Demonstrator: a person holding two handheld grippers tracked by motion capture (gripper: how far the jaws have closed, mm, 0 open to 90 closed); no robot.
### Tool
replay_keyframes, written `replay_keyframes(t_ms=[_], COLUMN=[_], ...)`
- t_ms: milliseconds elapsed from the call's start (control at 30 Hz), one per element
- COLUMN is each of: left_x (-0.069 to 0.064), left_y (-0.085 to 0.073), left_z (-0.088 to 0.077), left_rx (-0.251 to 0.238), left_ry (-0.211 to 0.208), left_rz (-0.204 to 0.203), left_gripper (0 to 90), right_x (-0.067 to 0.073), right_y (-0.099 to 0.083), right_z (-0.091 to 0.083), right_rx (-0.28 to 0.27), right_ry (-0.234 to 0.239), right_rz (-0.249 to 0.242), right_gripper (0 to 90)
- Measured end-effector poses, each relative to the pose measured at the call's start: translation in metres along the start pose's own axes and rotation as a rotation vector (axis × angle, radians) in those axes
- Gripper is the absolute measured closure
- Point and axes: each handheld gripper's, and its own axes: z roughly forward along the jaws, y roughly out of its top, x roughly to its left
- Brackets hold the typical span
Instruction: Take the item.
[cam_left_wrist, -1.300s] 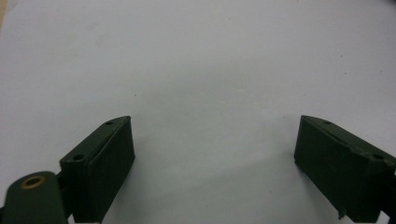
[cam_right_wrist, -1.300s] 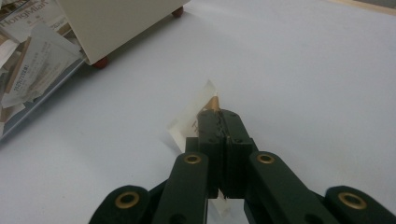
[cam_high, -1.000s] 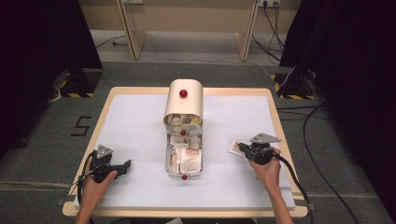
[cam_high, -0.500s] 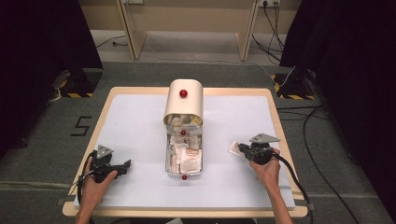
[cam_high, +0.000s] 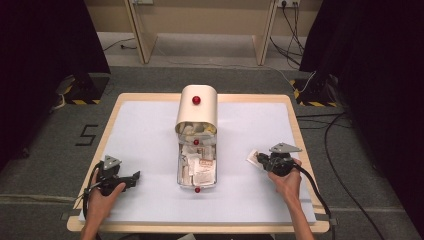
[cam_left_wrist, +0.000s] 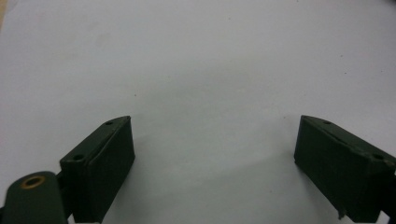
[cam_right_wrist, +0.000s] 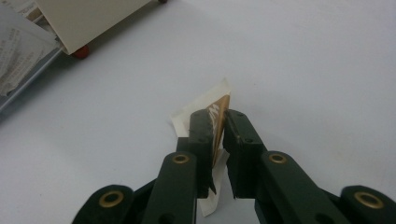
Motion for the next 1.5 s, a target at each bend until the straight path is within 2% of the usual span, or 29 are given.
replay_keyframes(t_ms=[467, 633, 667, 700, 733, 833, 933, 1200, 1500], left_x=[0.000, 0.000, 0.000, 0.000, 0.000, 0.000, 0.000, 0.000, 0.000], left_y=[0.000, 0.000, 0.000, 0.000, 0.000, 0.000, 0.000, 0.000, 0.000], left_z=[0.000, 0.000, 0.000, 0.000, 0.000, 0.000, 0.000, 0.000, 0.000], left_rx=[0.000, 0.000, 0.000, 0.000, 0.000, 0.000, 0.000, 0.000, 0.000], left_ry=[0.000, 0.000, 0.000, 0.000, 0.000, 0.000, 0.000, 0.000, 0.000], left_rz=[0.000, 0.000, 0.000, 0.000, 0.000, 0.000, 0.000, 0.000, 0.000], left_gripper=[11.3, 11.3, 11.3, 11.3, 11.3, 11.3, 11.3, 11.3, 11.3], right_x=[0.001, 0.001, 0.001, 0.001, 0.001, 0.001, 0.002, 0.005, 0.006], right_y=[0.006, 0.007, 0.007, 0.007, 0.008, 0.008, 0.008, 0.006, 0.005], right_z=[-0.008, -0.010, -0.011, -0.011, -0.013, -0.014, -0.014, -0.017, -0.023], right_rx=[-0.028, -0.028, -0.032, -0.032, -0.032, -0.039, -0.034, -0.023, -0.035], right_ry=[-0.030, -0.033, -0.042, -0.042, -0.044, -0.043, -0.042, -0.046, -0.045], right_rz=[-0.011, 0.003, 0.014, 0.014, 0.023, 0.029, 0.042, 0.048, 0.056], right_gripper=[71.6, 62.1, 56.5, 56.5, 52.2, 49.0, 41.8, 35.1, 32.9])
